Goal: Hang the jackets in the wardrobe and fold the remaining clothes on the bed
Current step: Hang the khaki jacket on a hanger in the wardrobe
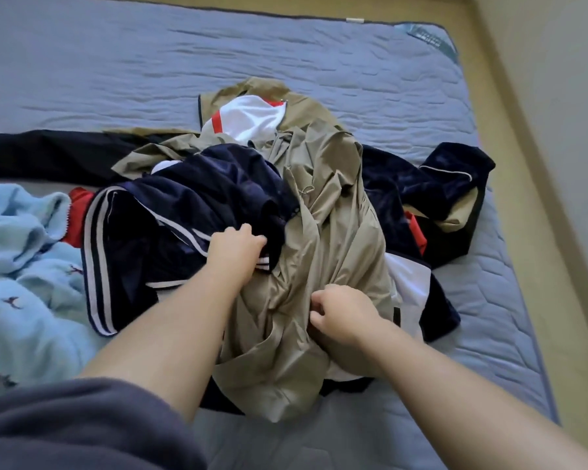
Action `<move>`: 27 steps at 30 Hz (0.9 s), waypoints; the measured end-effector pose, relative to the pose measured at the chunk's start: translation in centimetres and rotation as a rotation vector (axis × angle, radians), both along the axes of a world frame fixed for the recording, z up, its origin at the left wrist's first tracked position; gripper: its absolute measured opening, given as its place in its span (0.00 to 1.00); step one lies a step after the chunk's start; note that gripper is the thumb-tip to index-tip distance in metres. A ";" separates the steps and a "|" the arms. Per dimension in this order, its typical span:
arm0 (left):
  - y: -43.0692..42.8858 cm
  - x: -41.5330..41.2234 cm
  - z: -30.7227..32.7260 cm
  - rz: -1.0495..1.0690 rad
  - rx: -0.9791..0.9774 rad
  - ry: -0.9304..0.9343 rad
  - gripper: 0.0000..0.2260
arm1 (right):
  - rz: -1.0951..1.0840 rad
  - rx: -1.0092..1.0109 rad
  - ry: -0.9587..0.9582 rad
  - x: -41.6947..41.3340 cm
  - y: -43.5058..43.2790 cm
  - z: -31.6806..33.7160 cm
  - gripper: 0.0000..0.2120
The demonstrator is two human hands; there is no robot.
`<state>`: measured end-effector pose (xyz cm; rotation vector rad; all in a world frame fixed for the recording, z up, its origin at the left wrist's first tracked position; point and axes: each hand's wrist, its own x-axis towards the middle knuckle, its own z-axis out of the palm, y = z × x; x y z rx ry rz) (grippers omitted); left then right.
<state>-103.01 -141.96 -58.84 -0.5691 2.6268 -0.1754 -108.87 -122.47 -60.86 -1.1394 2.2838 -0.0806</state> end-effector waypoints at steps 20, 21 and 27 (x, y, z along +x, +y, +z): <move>-2.5 13.2 2.0 0.030 0.201 0.094 0.10 | -0.278 -0.084 -0.282 4.9 -6.4 1.7 0.10; -0.3 11.5 1.8 0.017 0.277 0.156 0.11 | -0.312 -0.067 -0.259 4.1 -5.0 1.7 0.12; 7.4 4.4 0.6 0.175 0.430 0.183 0.47 | -0.323 0.184 -0.084 -1.0 3.8 2.8 0.17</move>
